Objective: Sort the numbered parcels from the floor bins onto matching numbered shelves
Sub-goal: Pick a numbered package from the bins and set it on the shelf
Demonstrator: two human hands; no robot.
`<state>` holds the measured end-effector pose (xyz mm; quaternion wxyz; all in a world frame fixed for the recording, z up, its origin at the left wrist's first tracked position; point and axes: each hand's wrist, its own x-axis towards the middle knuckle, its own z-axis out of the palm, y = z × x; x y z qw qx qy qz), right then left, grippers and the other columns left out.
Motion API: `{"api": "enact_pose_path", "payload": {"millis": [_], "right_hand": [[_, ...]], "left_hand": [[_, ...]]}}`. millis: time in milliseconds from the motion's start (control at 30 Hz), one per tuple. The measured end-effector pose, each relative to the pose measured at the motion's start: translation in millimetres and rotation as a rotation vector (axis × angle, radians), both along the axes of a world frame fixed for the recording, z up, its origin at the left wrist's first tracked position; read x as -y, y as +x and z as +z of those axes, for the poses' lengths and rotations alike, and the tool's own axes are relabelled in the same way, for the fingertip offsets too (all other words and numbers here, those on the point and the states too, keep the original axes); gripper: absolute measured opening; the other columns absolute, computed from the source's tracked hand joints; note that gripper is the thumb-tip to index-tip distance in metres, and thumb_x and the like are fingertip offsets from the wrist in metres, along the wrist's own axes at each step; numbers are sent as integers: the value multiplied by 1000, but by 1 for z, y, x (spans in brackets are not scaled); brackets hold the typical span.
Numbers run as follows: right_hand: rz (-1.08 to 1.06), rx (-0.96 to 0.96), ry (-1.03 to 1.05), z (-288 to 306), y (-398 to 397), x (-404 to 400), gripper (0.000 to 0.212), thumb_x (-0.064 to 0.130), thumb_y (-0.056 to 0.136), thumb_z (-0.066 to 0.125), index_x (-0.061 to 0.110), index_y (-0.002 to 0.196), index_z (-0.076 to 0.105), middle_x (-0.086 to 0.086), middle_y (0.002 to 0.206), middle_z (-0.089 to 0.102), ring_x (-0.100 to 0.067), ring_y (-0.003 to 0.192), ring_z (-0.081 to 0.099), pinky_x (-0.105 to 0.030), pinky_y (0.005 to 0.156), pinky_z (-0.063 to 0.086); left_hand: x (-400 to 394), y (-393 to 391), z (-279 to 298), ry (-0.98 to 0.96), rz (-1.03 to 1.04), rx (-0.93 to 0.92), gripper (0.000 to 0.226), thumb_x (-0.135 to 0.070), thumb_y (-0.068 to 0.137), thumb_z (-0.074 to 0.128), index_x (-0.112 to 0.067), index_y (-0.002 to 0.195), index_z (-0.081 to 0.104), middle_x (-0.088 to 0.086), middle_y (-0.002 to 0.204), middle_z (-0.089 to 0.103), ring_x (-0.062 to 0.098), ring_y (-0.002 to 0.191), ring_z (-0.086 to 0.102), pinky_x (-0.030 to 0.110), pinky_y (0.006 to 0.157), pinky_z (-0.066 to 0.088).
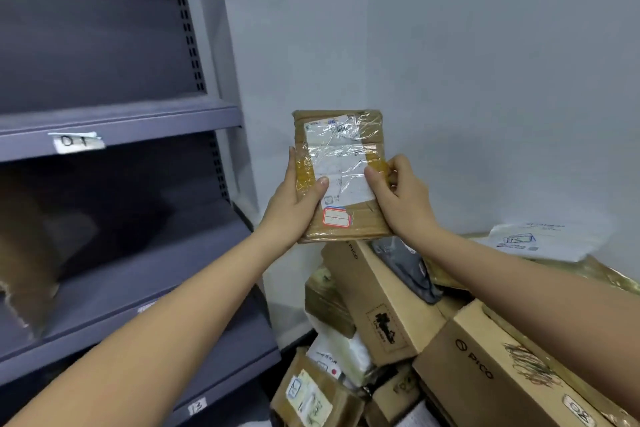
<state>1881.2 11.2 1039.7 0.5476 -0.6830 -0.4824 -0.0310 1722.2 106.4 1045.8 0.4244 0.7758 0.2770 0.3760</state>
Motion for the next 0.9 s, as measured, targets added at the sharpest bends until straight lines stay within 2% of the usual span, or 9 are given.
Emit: {"api": "enact_pose_path", "payload": {"millis": [67, 200, 367, 500, 633, 700, 767, 867, 900], "right_hand": [[75, 6, 3, -2, -22, -5, 32, 44, 96, 54, 15, 90, 42, 5, 74, 54, -6, 66, 50, -24, 56, 36], [207, -21, 6, -12, -70, -19, 33, 44, 95, 54, 15, 87, 40, 6, 69, 48, -8, 63, 46, -25, 57, 36], [309, -45, -10, -21, -125, -33, 33, 41, 95, 55, 14, 86, 40, 5, 67, 48, -9, 61, 45, -21, 53, 34], [358, -55, -26, -21, -173, -39, 31, 43, 95, 55, 18, 84, 40, 5, 69, 51, -11, 64, 48, -25, 56, 36], [379, -65, -4, -24, -217, -41, 36, 43, 93, 57, 10, 86, 44, -1, 68, 54, -17, 64, 50, -34, 60, 39], [381, -69, -7, -25, -244, -41, 36, 41, 92, 59, 8, 86, 45, -3, 68, 53, -18, 64, 49, -35, 61, 39], [396, -67, -5, -27, -277, -40, 36, 39, 92, 61, 8, 83, 45, 1, 64, 50, -16, 62, 46, -30, 59, 37], [428, -77, -8, -30, -331, -40, 34, 35, 92, 61, 6, 84, 46, 3, 62, 48, -11, 58, 43, -17, 54, 35], [445, -86, -9, -31, -349, -40, 34, 35, 92, 61, 7, 83, 45, 2, 61, 47, -10, 57, 42, -15, 54, 36]], "left_hand": [[7, -29, -4, -27, 81, 1, 70, -44, 97, 50, -41, 153, 8, -17, 117, 62, 3, 99, 62, 19, 86, 46], [19, -88, -11, -35, 222, -16, 71, -42, 97, 50, -42, 153, 6, -26, 109, 58, 3, 103, 60, 10, 79, 42], [26, -148, -16, -56, 315, -46, 72, -44, 97, 50, -43, 153, 3, -19, 118, 60, 10, 111, 60, 29, 100, 44], [28, -197, -18, -70, 357, -40, 70, -45, 97, 50, -39, 153, 10, -21, 116, 61, 9, 110, 62, 26, 96, 45], [33, -243, -22, -76, 360, -32, 67, -46, 96, 51, -42, 151, 12, -19, 123, 61, 9, 110, 63, 35, 103, 46], [38, -271, -24, -84, 375, -47, 68, -45, 97, 50, -44, 151, 8, -20, 123, 59, 8, 111, 61, 33, 104, 44], [44, -303, -26, -97, 393, -63, 66, -44, 98, 49, -45, 150, 9, -19, 126, 57, 9, 114, 59, 30, 102, 44], [50, -358, -26, -117, 437, -79, 59, -39, 99, 47, -55, 139, 7, -21, 123, 55, 5, 107, 56, 10, 85, 42], [51, -376, -26, -120, 454, -93, 63, -39, 99, 47, -55, 141, 3, -22, 122, 55, 4, 106, 56, 10, 83, 42]]}}
